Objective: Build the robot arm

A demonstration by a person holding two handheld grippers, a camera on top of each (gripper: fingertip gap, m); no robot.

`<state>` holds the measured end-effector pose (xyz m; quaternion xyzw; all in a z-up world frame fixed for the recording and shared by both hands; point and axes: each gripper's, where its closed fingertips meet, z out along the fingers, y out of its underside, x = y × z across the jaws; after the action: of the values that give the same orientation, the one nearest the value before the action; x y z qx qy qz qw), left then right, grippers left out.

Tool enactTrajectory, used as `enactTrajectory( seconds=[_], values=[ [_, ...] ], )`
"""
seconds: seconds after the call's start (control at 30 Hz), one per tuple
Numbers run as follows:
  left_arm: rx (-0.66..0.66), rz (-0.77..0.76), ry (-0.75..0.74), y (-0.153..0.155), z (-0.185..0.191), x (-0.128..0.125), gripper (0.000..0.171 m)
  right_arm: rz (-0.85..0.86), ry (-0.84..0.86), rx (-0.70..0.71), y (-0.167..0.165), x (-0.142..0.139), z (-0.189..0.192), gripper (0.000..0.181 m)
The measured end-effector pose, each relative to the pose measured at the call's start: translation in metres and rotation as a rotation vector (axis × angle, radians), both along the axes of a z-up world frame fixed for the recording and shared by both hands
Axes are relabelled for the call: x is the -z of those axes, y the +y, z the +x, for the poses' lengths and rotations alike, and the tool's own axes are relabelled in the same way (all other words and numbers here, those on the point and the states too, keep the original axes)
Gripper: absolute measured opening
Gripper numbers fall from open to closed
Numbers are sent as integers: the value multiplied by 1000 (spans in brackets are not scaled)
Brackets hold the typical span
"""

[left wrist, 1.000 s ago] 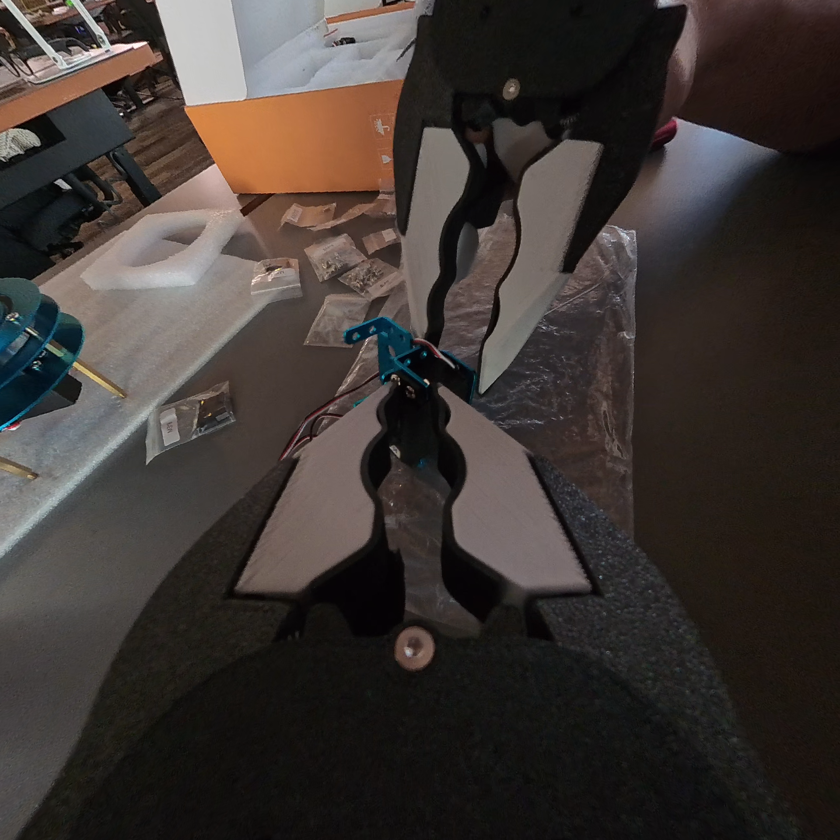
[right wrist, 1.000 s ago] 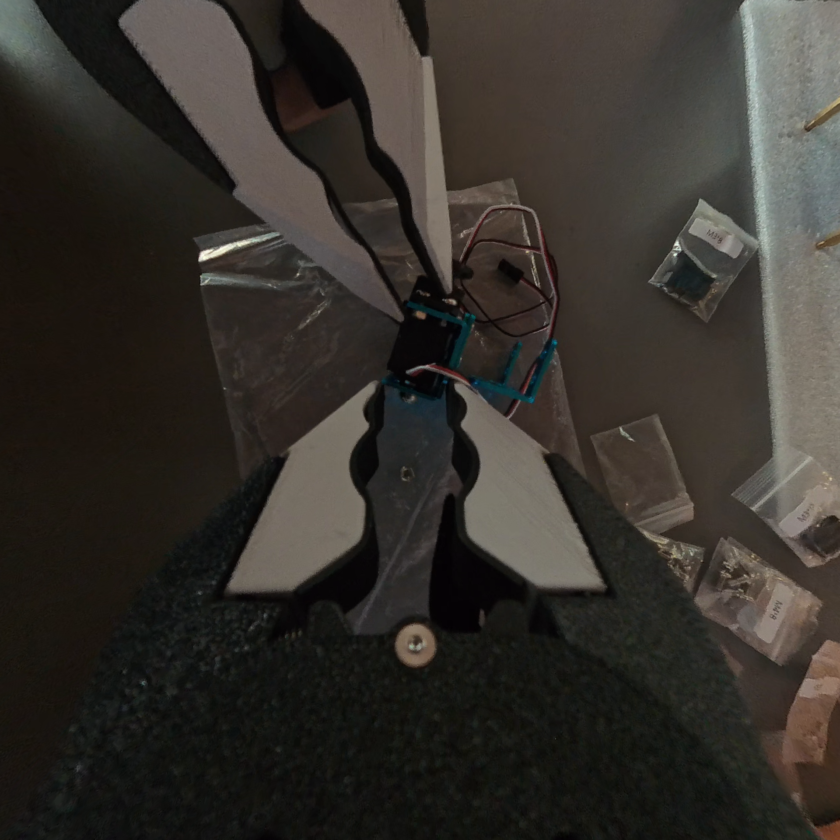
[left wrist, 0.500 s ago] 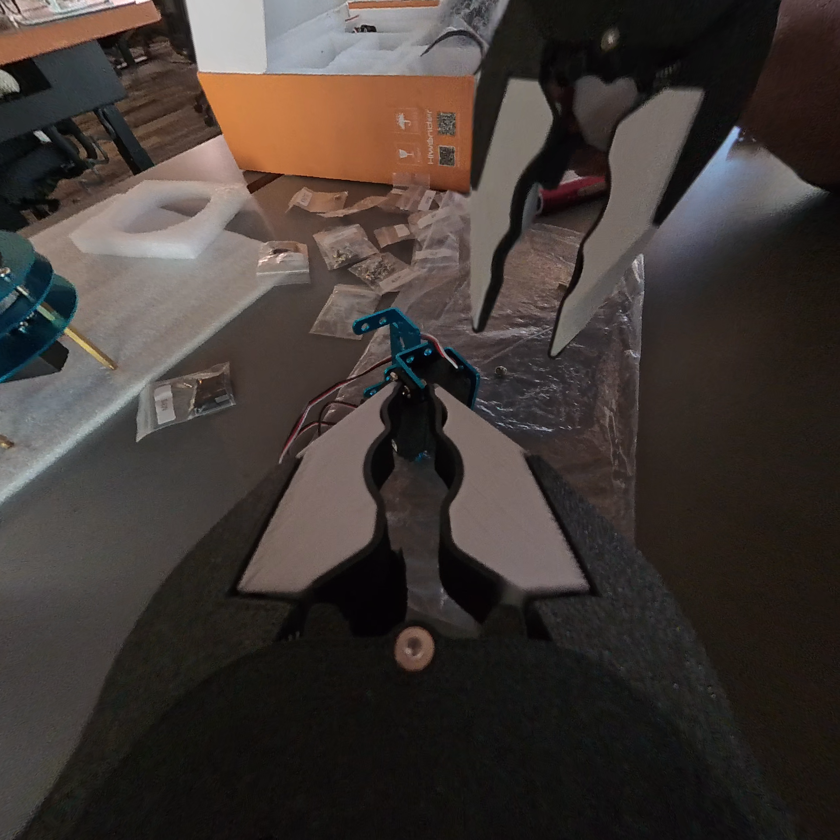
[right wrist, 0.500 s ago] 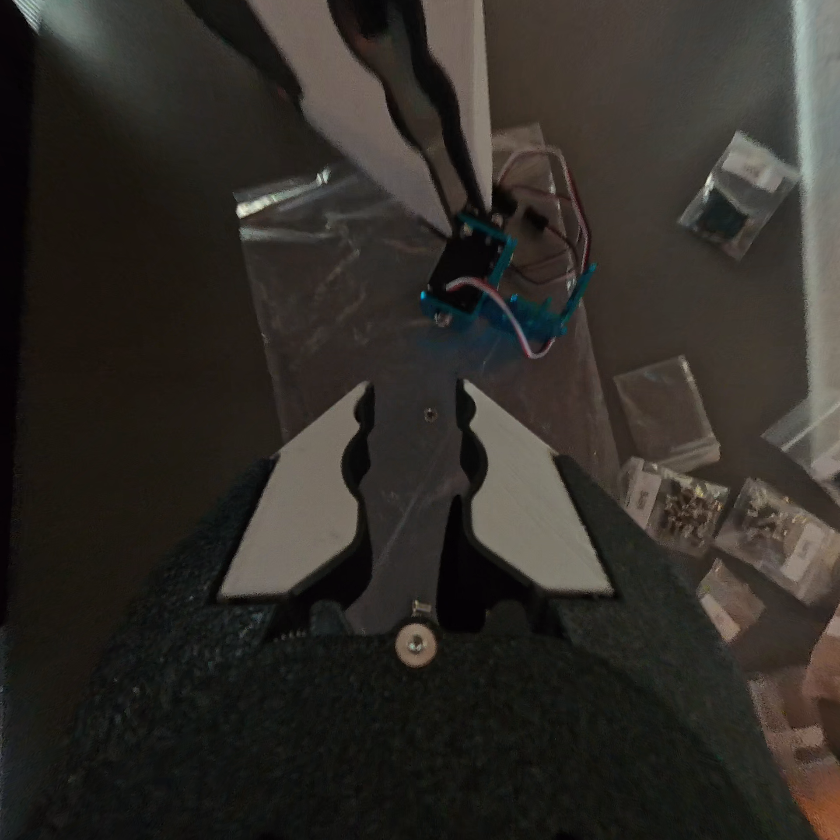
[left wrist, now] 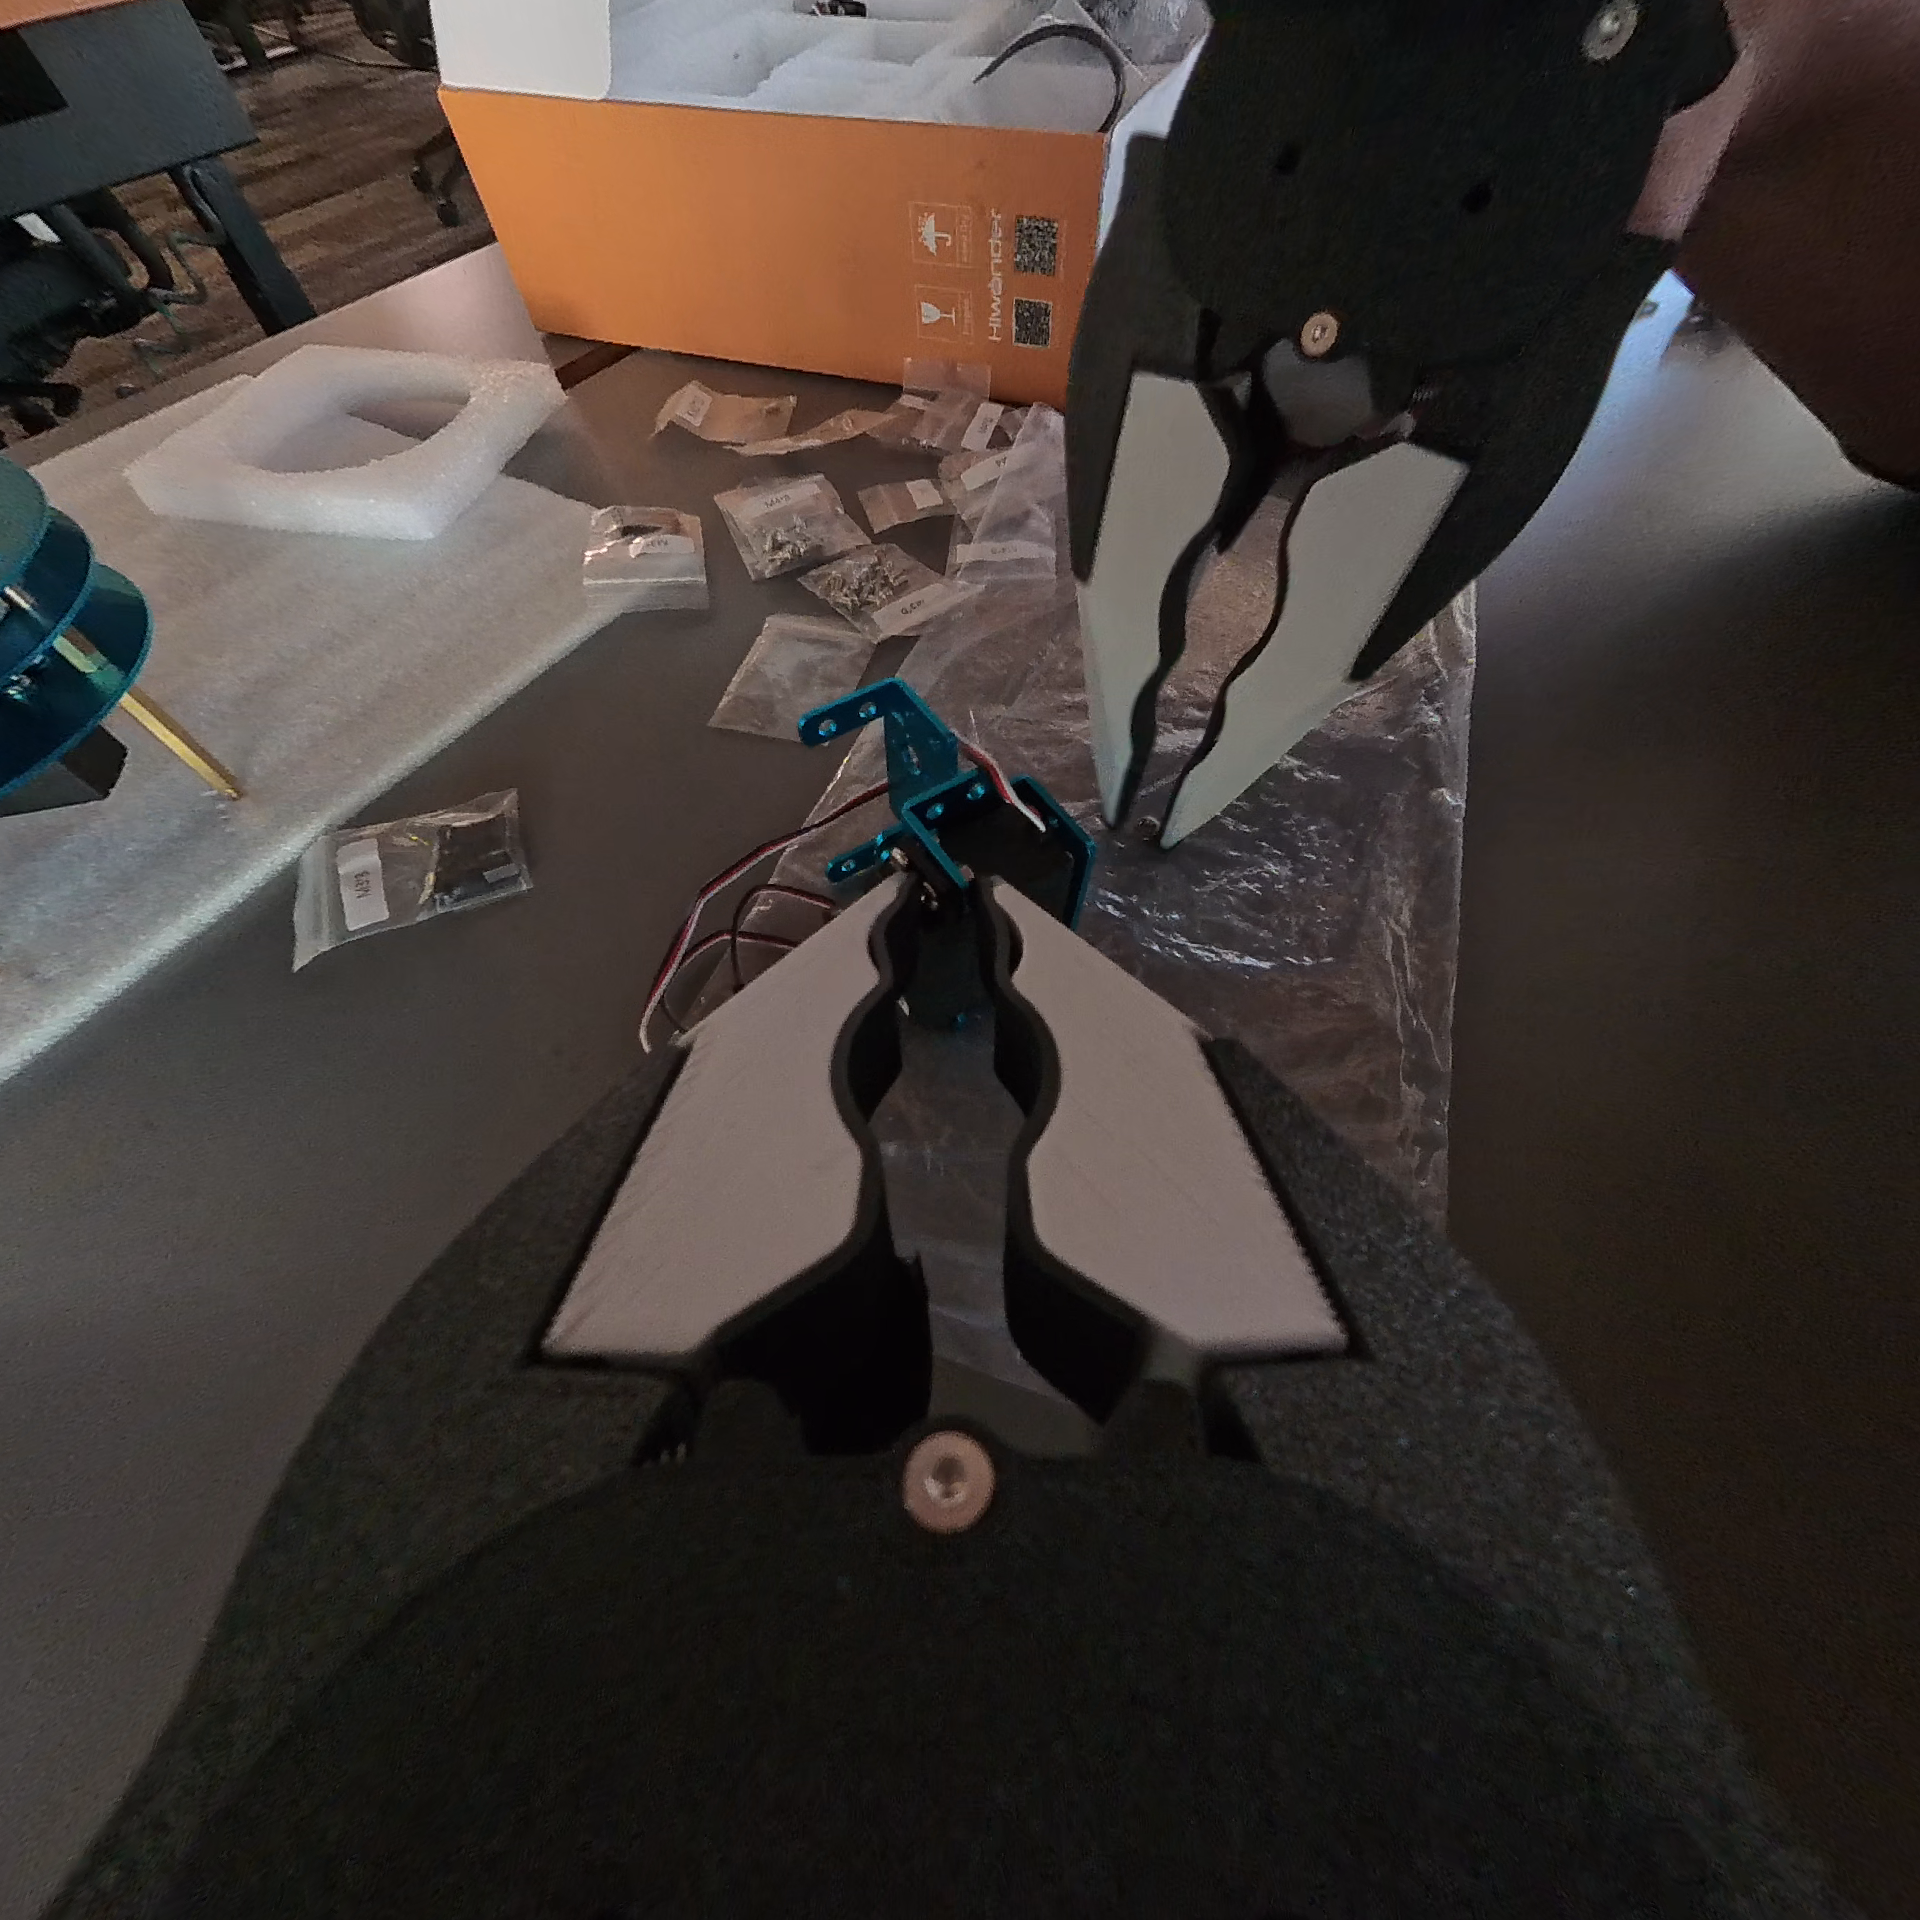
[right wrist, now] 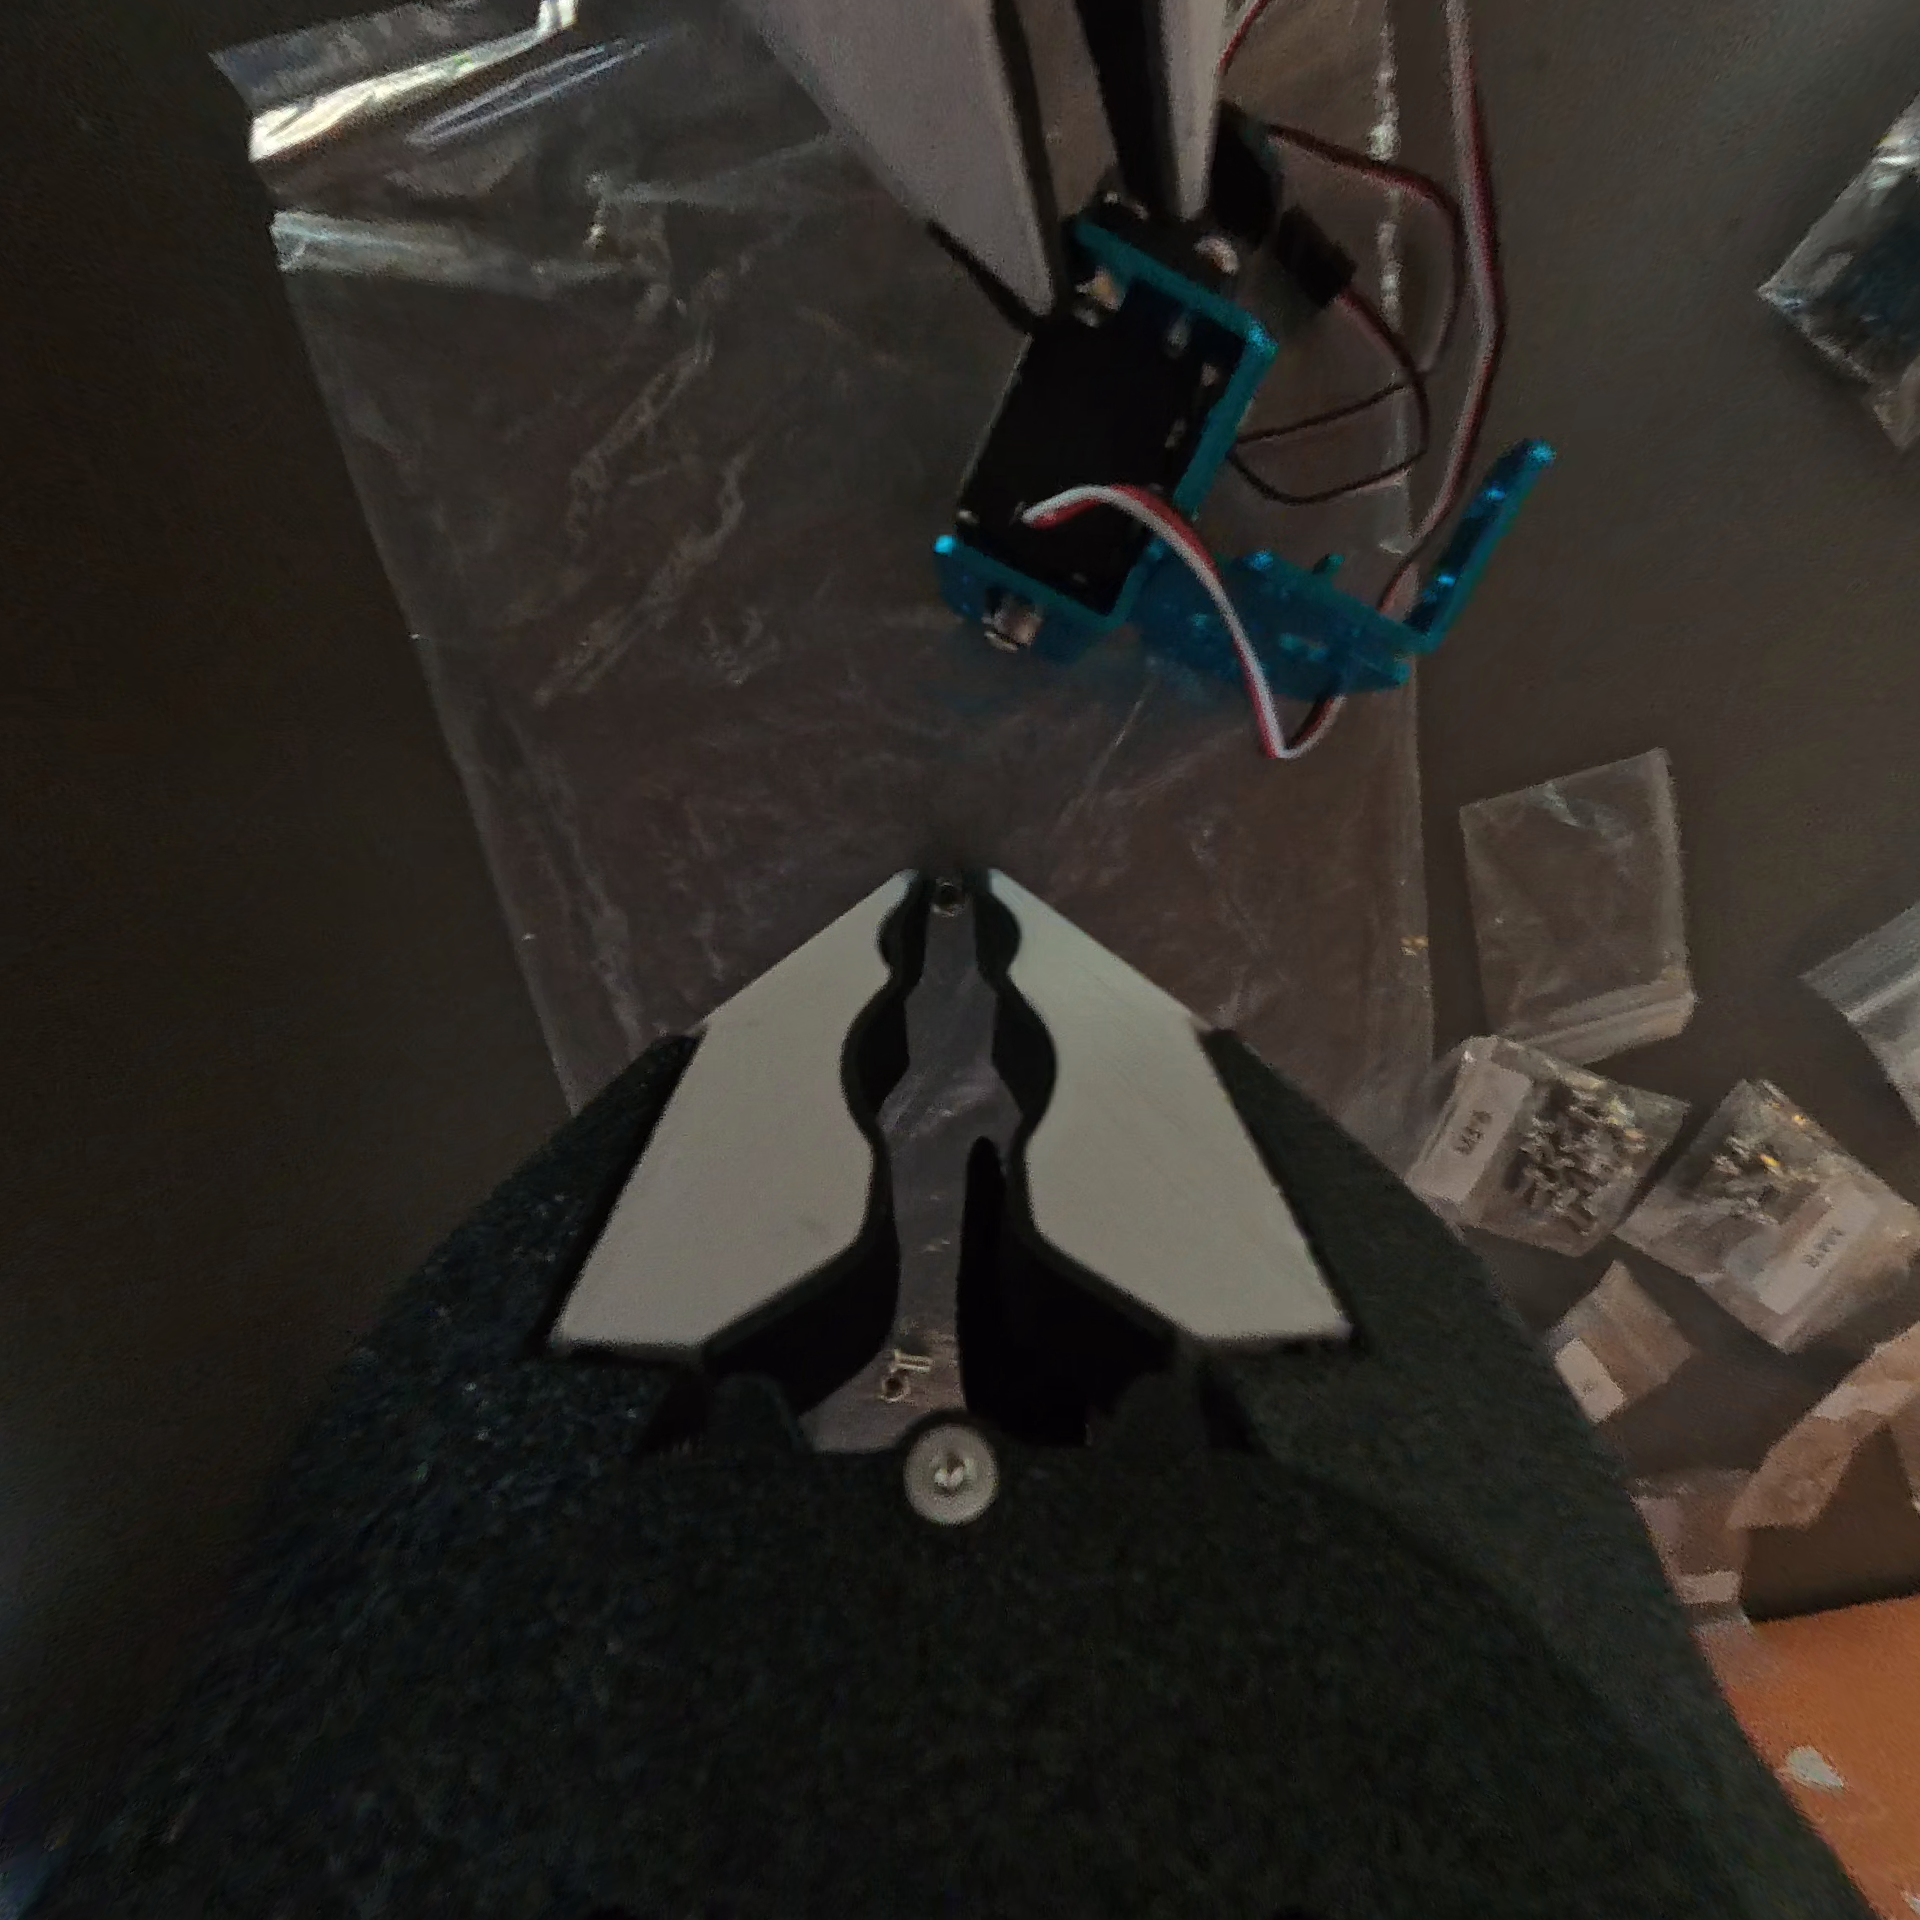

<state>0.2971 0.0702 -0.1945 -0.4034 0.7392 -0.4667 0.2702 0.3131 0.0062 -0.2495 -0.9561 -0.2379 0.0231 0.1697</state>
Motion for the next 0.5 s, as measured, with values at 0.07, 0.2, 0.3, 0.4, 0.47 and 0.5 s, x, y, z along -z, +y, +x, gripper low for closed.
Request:
enactTrajectory(
  seconds=[0.07,0.2,0.3,0.4,0.47,0.5],
  values=[
    [4,6,-3,0,0,0,10,-11,3,-5,0,0,-1,6],
    [8,13,-7,0,0,0,10,-4,-17,-6,-2,-1,1,6],
    [11,16,-9,-1,0,0,10,10,-36,-9,-1,-2,2,6],
    [17,18,-10,-1,-1,0,10,83,-37,-28,6,-18,-1,6],
    [25,18,-10,-1,-1,0,10,191,-50,-39,20,-39,-3,6],
    [30,17,-8,-2,-1,0,10,257,-52,-50,28,-50,-5,6]
  ],
)
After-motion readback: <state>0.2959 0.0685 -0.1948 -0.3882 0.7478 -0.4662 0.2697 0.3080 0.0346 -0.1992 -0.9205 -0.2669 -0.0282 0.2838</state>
